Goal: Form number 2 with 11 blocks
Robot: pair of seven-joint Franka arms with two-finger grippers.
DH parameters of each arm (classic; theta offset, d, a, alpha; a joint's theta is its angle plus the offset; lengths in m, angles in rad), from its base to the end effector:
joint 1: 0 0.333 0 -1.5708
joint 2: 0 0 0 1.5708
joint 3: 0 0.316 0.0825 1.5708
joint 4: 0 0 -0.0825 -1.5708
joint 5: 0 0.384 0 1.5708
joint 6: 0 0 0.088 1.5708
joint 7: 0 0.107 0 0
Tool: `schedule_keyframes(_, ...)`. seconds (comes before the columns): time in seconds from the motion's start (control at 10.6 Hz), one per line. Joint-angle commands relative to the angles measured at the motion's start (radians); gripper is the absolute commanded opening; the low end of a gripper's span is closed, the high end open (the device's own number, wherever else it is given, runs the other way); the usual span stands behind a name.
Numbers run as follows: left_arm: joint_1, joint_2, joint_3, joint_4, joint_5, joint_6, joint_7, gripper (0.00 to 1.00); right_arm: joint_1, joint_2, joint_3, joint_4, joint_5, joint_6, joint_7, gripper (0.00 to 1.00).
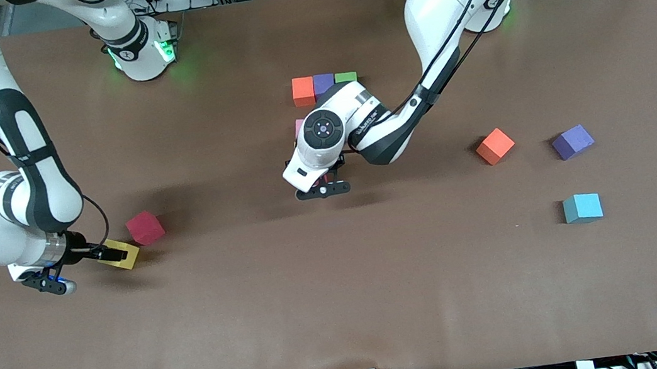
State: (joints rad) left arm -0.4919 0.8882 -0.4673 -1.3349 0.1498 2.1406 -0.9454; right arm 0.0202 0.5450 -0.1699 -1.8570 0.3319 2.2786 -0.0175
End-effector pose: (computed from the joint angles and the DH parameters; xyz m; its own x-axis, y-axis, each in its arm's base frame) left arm 0.4927 -0.5512 0.2329 0.9813 0.0452 -0.1872 0.0710 -0.9885 0.1335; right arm 0.6248 -0.0809 0.2200 0.9377 -0.3264 -0.1193 -0.3413 -0.9295 -0.1395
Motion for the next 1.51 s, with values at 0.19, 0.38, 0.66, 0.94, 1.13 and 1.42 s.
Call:
schedule_keyframes(0.19,-0.01,0.003,0.006,0.011,0.023,-0.004,0.014,0.59,-0.014,0.01,0.015,-0.004,-0.005,0.019,0.001,1.0)
schedule_keyframes(0.38,-0.022,0.003,0.006,0.011,0.046,-0.002,0.017,0.59,-0.013,0.01,0.017,-0.004,-0.002,0.024,0.002,1.0)
schedule_keyframes(0.66,-0.022,0.009,0.006,0.011,0.045,-0.002,0.016,0.61,-0.003,0.012,0.02,-0.042,-0.002,0.11,0.014,0.99)
schedule_keyframes(0.94,-0.023,0.012,0.006,0.011,0.047,-0.002,0.016,0.61,0.003,0.015,0.02,-0.047,-0.002,0.11,0.024,0.83)
schedule_keyframes(1.13,-0.031,0.018,0.006,0.011,0.045,-0.002,0.016,0.61,0.009,0.015,0.02,-0.053,-0.002,0.11,0.047,0.8)
schedule_keyframes(1.42,-0.031,0.018,0.006,0.013,0.047,-0.001,0.016,0.63,0.024,0.013,0.02,-0.062,0.018,0.105,0.051,0.62)
